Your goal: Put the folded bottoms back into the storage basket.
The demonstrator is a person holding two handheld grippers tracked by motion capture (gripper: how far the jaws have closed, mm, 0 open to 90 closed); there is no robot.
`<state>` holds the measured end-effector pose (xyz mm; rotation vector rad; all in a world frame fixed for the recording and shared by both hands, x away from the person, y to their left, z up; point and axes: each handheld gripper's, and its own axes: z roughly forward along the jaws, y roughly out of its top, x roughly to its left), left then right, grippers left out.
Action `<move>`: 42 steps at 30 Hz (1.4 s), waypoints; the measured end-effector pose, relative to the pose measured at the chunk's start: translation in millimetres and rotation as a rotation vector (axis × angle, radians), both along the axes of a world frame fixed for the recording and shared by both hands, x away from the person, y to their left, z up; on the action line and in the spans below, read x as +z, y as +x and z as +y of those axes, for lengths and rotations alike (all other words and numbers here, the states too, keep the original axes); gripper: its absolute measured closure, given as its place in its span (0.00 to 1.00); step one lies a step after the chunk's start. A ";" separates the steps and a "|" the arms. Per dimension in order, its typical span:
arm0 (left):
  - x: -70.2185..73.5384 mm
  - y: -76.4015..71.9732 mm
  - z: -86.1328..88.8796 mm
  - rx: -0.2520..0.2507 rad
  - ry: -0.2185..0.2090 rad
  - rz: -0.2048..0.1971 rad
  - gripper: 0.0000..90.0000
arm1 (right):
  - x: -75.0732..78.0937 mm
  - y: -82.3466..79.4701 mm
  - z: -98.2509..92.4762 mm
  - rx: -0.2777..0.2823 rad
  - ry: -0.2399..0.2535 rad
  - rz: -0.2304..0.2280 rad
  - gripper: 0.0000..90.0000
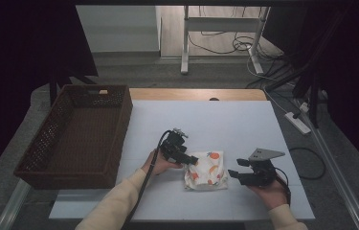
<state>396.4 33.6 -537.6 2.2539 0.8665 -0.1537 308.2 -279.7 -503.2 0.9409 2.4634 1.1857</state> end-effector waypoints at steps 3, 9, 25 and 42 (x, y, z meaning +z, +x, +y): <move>-1.2 -0.8 0.6 0.002 -0.018 0.009 0.26 | -0.1 0.1 0.2 -0.001 0.000 0.001 0.44; -2.6 -5.9 -0.1 -0.030 -0.040 0.019 0.38 | -0.3 0.2 1.1 0.001 -0.001 0.004 0.45; -2.4 -19.0 -2.5 -0.086 -0.057 -0.033 0.78 | -0.2 0.4 0.8 0.000 0.003 0.005 0.45; 5.1 -20.9 0.5 -0.079 -0.091 -0.057 0.78 | -0.1 1.0 0.0 -0.004 0.004 0.004 0.45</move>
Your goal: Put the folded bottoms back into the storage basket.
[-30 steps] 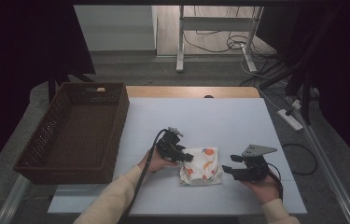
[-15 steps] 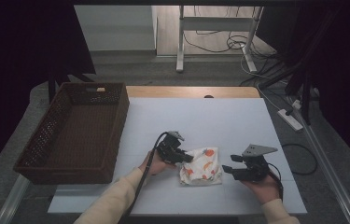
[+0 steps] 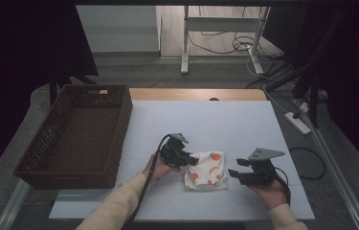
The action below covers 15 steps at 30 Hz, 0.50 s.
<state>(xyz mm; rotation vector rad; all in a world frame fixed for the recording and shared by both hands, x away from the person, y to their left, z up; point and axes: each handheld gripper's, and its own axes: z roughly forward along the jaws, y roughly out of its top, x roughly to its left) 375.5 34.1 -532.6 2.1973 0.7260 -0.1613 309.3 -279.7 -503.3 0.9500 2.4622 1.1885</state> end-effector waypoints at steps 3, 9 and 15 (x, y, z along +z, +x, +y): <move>0.6 -0.4 0.1 -0.003 0.001 -0.005 0.79 | -0.1 0.0 0.2 0.002 -0.001 0.000 0.45; 4.3 -1.9 0.4 -0.013 -0.003 -0.017 0.82 | 0.0 0.0 0.0 0.000 0.000 -0.002 0.45; 10.2 -3.0 2.6 -0.019 -0.015 -0.027 0.82 | 0.1 0.1 -0.4 -0.005 0.001 -0.004 0.45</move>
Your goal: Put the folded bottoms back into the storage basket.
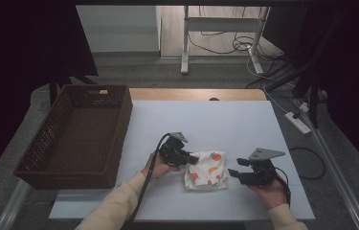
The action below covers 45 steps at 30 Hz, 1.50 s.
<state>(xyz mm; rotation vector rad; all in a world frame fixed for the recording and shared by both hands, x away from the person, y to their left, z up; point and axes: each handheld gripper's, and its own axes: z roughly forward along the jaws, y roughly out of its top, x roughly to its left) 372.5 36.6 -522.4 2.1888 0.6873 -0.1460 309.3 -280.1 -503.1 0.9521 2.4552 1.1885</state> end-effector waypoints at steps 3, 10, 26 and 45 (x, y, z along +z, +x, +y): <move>3.8 -1.0 1.2 -0.003 -0.013 -0.005 0.82 | -0.3 0.2 -0.4 -0.001 0.005 -0.002 0.45; 13.9 -2.7 5.1 -0.003 -0.034 -0.028 0.82 | -0.3 0.2 -0.7 -0.012 0.012 -0.018 0.42; 34.5 -5.5 16.9 -0.007 -0.078 -0.070 0.82 | -1.6 1.1 -1.7 -0.016 0.031 -0.019 0.41; 53.4 -9.8 26.8 -0.015 -0.111 -0.117 0.82 | -1.8 1.4 -1.1 -0.010 0.028 -0.028 0.40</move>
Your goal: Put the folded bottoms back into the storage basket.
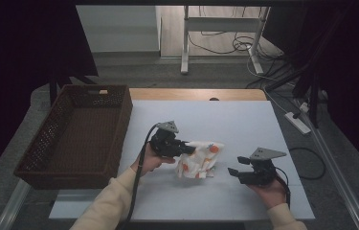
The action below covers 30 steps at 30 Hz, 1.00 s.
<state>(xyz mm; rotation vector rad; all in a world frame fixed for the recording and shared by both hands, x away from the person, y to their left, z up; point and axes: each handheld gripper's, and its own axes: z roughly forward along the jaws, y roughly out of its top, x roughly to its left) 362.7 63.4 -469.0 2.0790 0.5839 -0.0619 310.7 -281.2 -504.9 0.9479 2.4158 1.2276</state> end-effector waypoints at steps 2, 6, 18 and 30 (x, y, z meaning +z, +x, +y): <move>1.2 -0.1 1.1 0.003 -0.004 -0.002 0.82 | -0.1 0.1 0.0 -0.001 0.000 0.000 0.40; 4.3 -0.5 3.8 0.008 -0.010 -0.007 0.82 | 0.1 -0.2 0.1 -0.001 0.004 -0.003 0.40; 14.2 -2.1 12.3 0.029 -0.028 -0.023 0.82 | -0.3 0.2 0.5 0.005 0.003 -0.007 0.38; 24.3 -3.9 22.7 0.045 -0.057 -0.038 0.82 | -0.8 0.5 1.4 0.003 -0.008 -0.006 0.38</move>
